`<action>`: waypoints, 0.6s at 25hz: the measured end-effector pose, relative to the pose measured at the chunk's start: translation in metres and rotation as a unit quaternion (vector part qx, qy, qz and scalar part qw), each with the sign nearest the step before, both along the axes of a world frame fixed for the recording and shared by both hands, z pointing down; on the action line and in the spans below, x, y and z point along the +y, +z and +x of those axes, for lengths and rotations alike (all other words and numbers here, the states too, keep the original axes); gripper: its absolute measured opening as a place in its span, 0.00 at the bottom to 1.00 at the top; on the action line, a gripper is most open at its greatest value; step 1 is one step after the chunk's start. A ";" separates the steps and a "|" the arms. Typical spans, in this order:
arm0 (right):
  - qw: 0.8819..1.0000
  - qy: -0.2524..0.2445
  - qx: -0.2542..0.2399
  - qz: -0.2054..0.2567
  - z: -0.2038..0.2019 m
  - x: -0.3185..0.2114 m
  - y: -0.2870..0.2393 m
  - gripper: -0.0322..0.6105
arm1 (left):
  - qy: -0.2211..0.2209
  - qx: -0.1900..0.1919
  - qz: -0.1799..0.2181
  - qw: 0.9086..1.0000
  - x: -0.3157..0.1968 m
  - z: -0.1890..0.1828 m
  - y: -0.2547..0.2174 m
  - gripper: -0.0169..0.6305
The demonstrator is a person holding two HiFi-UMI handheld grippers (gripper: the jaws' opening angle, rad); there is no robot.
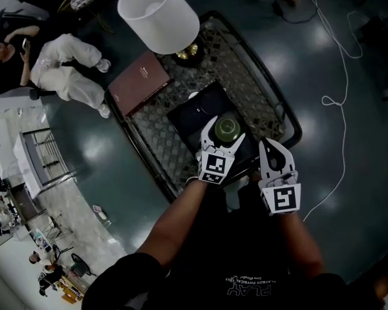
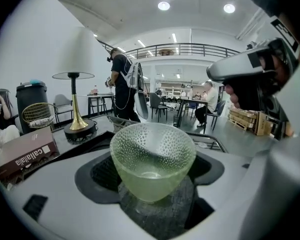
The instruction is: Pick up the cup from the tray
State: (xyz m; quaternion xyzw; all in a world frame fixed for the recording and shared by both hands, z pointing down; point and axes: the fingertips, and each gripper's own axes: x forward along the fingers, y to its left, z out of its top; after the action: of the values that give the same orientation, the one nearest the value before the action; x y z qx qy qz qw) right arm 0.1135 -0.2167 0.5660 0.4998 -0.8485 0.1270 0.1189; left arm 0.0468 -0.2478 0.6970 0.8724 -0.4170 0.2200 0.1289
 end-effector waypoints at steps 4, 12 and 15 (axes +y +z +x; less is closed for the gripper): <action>1.000 0.001 0.002 -0.002 0.001 0.000 0.002 0.05 | 0.004 -0.002 0.006 1.000 -0.001 0.000 0.000 0.63; 1.000 -0.002 0.002 -0.003 -0.001 0.000 0.003 0.05 | 0.014 0.003 0.007 1.000 -0.001 0.003 0.000 0.63; 1.000 -0.003 0.003 -0.001 -0.002 0.000 0.000 0.05 | 0.017 0.010 0.011 1.000 0.001 0.005 -0.007 0.63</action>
State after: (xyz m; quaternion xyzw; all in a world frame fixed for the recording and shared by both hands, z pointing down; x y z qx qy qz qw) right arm 0.1118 -0.2172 0.5662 0.4971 -0.8498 0.1260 0.1220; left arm 0.0513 -0.2469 0.6902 0.8827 -0.4035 0.2089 0.1199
